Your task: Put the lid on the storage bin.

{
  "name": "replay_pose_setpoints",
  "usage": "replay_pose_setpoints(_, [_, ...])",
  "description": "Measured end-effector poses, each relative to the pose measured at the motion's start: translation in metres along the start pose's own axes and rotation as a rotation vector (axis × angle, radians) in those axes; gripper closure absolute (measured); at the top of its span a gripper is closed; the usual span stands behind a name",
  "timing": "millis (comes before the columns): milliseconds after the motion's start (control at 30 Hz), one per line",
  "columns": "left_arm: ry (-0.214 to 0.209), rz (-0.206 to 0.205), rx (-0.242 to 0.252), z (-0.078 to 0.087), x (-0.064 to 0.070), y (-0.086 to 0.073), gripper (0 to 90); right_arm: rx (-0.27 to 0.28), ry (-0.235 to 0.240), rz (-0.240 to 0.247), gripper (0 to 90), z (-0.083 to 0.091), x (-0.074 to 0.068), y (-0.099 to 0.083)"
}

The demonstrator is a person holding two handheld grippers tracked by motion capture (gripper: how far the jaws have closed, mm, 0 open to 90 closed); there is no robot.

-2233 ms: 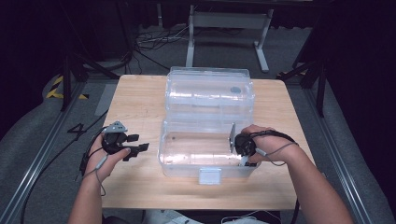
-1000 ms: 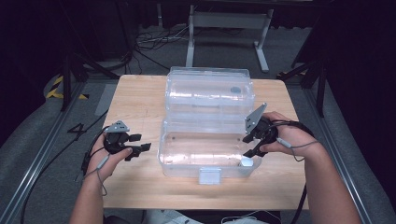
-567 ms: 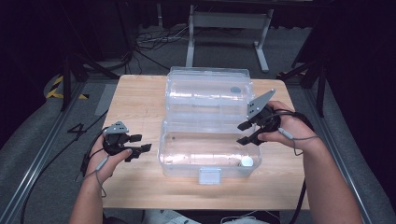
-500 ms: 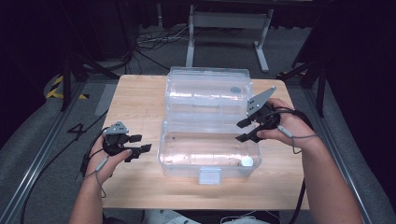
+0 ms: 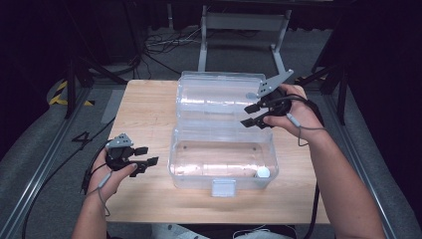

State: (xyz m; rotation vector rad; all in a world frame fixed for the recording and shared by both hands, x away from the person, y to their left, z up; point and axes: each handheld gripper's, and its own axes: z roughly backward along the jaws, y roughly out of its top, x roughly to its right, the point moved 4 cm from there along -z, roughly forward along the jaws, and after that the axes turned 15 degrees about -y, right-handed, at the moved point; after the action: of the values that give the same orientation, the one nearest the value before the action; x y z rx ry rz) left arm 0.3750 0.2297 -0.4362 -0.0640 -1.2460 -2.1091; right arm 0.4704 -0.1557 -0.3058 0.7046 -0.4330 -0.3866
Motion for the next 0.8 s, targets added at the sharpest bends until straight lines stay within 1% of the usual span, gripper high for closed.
replay_pose_setpoints(100, [0.005, -0.004, -0.005, 0.001, 0.001, -0.001, 39.2, 0.022, -0.016, -0.015, 46.0, -0.004, 0.007, 0.006])
replay_pose_setpoints(200, [0.01, -0.001, -0.017, 0.001, 0.002, -0.003, 39.1, 0.017, -0.007, -0.023, 44.8, -0.011, 0.013, 0.009])
replay_pose_setpoints(267, [0.011, -0.005, -0.024, 0.0, 0.002, -0.003, 39.0, 0.014, -0.019, -0.026, 45.1, -0.017, 0.017, 0.011])
replay_pose_setpoints(367, [0.007, -0.002, -0.025, -0.002, 0.003, -0.003, 39.0, 0.017, -0.026, -0.02, 46.0, -0.027, 0.022, 0.017])
replay_pose_setpoints(433, [0.002, -0.006, -0.027, -0.002, 0.004, -0.003, 39.0, 0.018, -0.016, -0.019, 46.1, -0.033, 0.022, 0.021])
replay_pose_setpoints(467, [0.002, -0.006, -0.027, -0.002, 0.004, -0.003, 39.0, 0.018, -0.016, -0.019, 46.1, -0.033, 0.022, 0.021])
replay_pose_setpoints(500, [-0.001, -0.004, -0.024, -0.003, 0.004, -0.003, 38.9, 0.011, -0.007, -0.015, 47.5, -0.039, 0.021, 0.023])
replay_pose_setpoints(533, [-0.001, -0.004, -0.024, -0.003, 0.004, -0.003, 39.0, 0.011, -0.007, -0.015, 47.5, -0.039, 0.021, 0.023])
replay_pose_setpoints(600, [-0.003, -0.006, -0.026, -0.003, 0.004, -0.004, 39.0, -0.003, 0.001, -0.004, 51.0, -0.044, 0.02, 0.025])
replay_pose_setpoints(633, [-0.003, -0.004, -0.025, -0.003, 0.004, -0.004, 39.0, -0.01, 0.004, -0.008, 53.2, -0.046, 0.019, 0.027])
replay_pose_setpoints(700, [-0.004, -0.004, -0.025, -0.003, 0.004, -0.004, 39.0, -0.026, 0.018, -0.005, 54.2, -0.05, 0.018, 0.029])
replay_pose_setpoints(733, [-0.004, -0.004, -0.024, -0.003, 0.004, -0.004, 39.0, -0.02, 0.025, 0.009, 54.9, -0.053, 0.018, 0.03])
replay_pose_setpoints(767, [-0.002, -0.008, -0.024, -0.002, 0.004, -0.003, 39.0, -0.018, 0.044, 0.01, 57.3, -0.057, 0.017, 0.032])
replay_pose_setpoints(800, [-0.002, -0.008, -0.023, -0.002, 0.004, -0.003, 39.0, -0.024, 0.052, 0.023, 58.6, -0.059, 0.017, 0.033])
